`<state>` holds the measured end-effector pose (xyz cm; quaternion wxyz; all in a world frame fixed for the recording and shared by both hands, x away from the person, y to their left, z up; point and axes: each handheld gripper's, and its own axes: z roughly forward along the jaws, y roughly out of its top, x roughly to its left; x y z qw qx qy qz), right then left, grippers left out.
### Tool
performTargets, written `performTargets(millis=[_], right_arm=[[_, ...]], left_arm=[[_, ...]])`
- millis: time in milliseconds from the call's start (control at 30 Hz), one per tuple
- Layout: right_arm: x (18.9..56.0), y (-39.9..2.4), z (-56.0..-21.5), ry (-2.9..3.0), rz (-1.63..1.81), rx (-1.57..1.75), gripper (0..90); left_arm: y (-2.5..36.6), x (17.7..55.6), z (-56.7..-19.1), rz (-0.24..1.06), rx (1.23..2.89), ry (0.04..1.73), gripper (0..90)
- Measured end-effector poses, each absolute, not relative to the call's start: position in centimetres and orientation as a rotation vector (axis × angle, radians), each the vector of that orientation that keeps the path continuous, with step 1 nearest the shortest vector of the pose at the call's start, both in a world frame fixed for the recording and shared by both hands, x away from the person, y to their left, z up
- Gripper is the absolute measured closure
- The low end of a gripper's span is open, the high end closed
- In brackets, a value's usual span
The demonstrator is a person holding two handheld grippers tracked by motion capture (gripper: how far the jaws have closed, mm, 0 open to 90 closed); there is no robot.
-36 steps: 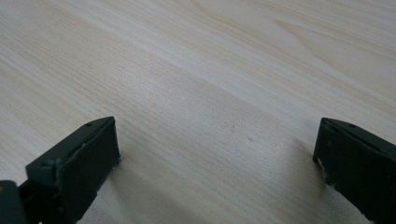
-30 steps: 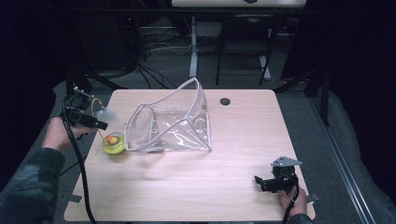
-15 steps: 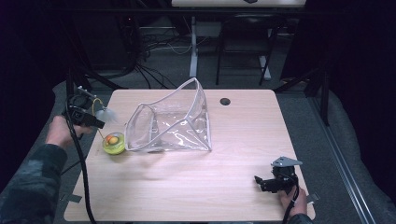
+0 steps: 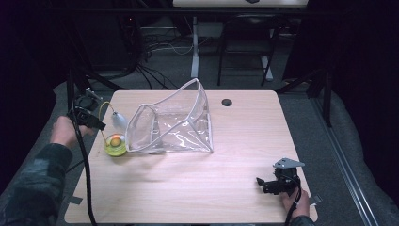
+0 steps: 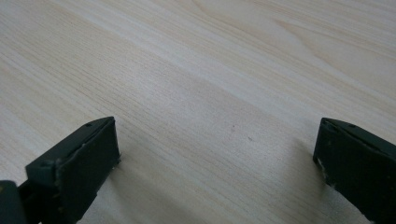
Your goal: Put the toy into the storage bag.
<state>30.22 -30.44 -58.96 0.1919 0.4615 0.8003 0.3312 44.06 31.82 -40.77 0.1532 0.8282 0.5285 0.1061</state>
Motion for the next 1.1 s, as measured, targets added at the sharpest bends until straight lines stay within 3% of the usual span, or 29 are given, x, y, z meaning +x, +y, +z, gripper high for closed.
performTargets(millis=[1100], right_arm=[[30.2, -30.4, -58.9, 2.250, 0.932, 1.294, 0.0]], left_arm=[[32.2, 43.6, -37.3, 0.362, 2.340, 1.488, 87.9]])
